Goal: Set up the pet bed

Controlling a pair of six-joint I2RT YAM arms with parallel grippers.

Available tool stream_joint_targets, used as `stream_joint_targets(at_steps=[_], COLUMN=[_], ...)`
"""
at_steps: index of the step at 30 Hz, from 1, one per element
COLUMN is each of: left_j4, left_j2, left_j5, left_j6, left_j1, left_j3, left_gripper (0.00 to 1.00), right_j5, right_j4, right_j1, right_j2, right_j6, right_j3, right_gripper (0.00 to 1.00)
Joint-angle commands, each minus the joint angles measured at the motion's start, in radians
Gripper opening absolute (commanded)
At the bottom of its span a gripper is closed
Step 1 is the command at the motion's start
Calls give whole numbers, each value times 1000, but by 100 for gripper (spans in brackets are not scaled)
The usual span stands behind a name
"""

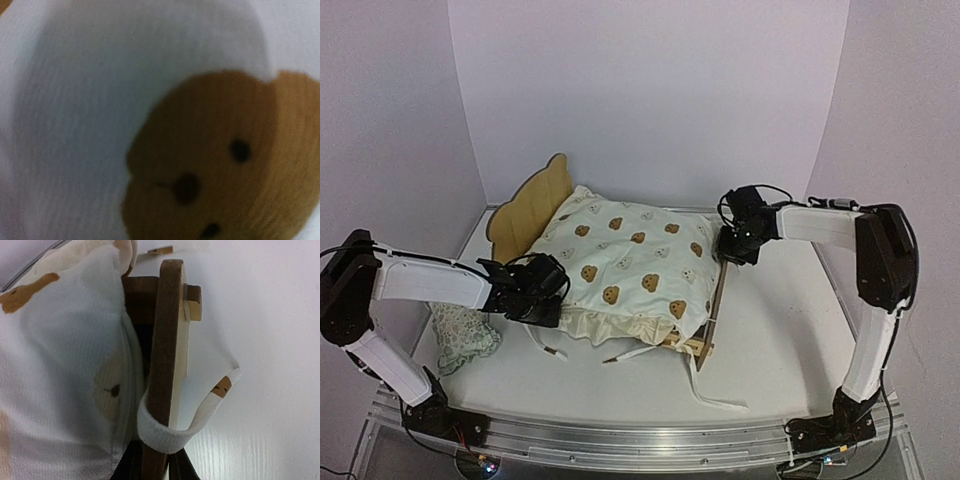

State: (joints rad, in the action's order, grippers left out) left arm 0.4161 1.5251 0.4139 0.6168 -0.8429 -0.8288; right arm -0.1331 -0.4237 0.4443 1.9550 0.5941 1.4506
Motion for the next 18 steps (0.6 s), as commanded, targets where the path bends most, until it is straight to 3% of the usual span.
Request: stream_joint_targets(at_steps=[1, 3, 6, 8, 13, 18], left_j4=[-195, -212, -217, -216, -192, -137], left_j2=[30, 42, 50, 46, 23, -21], left_j5=[81, 80, 87, 85, 54, 43], left_j6=[-91, -109, -122, -118, -93, -70], left_j1=[71, 89, 103, 104, 104, 104], left_j3=[-16, -20, -17, -6, 29, 47], left_gripper=[32, 31, 31, 31, 31, 31], right_j5=[201, 233, 178, 97, 92, 53], right_j4=[-80, -72, -113, -171, -224, -235], right_j1=[165, 195, 193, 168, 42, -43], right_j2=[-176, -243, -328, -376, -429, -340], right_j6=[-24, -16, -63, -97, -165, -246], right_j3=[-216, -285, -314, -304, -217, -51], right_gripper=[12, 22, 54, 68, 73, 72])
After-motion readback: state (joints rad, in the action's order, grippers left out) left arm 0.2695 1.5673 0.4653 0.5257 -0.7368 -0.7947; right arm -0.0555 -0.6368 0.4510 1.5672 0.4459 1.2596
